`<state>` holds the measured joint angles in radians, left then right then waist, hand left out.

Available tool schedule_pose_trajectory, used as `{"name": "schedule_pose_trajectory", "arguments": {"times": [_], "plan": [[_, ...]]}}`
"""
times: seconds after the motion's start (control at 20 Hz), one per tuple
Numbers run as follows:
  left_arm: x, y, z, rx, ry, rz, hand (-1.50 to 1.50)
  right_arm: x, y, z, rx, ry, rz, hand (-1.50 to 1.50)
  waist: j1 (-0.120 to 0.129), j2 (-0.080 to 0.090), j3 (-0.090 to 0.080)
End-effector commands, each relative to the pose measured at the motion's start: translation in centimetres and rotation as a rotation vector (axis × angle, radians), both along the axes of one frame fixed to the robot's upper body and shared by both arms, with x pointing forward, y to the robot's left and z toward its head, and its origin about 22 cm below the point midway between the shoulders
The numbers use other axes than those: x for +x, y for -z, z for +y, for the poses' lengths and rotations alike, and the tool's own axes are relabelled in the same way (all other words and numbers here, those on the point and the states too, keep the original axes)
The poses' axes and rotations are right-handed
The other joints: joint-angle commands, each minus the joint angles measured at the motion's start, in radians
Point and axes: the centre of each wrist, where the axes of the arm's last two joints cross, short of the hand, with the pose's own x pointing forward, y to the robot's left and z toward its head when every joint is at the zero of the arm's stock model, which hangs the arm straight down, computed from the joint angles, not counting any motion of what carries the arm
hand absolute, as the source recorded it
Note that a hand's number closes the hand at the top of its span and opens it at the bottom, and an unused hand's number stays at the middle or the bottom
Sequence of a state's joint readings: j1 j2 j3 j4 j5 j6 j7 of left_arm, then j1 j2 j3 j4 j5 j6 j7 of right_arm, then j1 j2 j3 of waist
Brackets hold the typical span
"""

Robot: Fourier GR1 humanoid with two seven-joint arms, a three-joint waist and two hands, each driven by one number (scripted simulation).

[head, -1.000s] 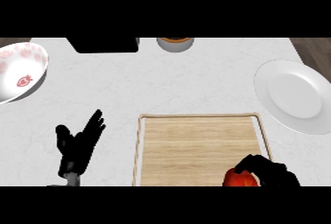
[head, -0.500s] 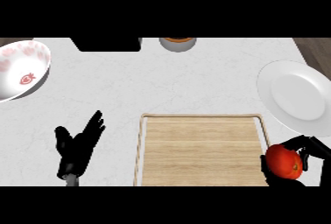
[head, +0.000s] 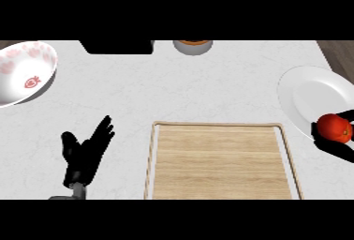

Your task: Pick the tomato from the tray and place it in the plate

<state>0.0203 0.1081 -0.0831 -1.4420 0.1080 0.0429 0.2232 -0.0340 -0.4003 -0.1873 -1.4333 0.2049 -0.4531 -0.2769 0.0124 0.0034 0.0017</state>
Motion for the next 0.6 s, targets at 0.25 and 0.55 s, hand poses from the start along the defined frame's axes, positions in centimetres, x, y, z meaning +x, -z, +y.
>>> {"name": "schedule_pose_trajectory", "arguments": {"times": [0.25,0.55], "plan": [[0.4,-2.0,-0.3,0.004,0.012,-0.012,0.0,7.0,0.0,-7.3,0.014,0.058,-0.032,1.5,0.026,0.006,0.002],[1.6,0.4,-0.2,0.004,0.01,-0.015,0.0,7.4,-0.8,-11.0,0.02,0.069,-0.028,1.5,0.025,0.014,0.002]]}}
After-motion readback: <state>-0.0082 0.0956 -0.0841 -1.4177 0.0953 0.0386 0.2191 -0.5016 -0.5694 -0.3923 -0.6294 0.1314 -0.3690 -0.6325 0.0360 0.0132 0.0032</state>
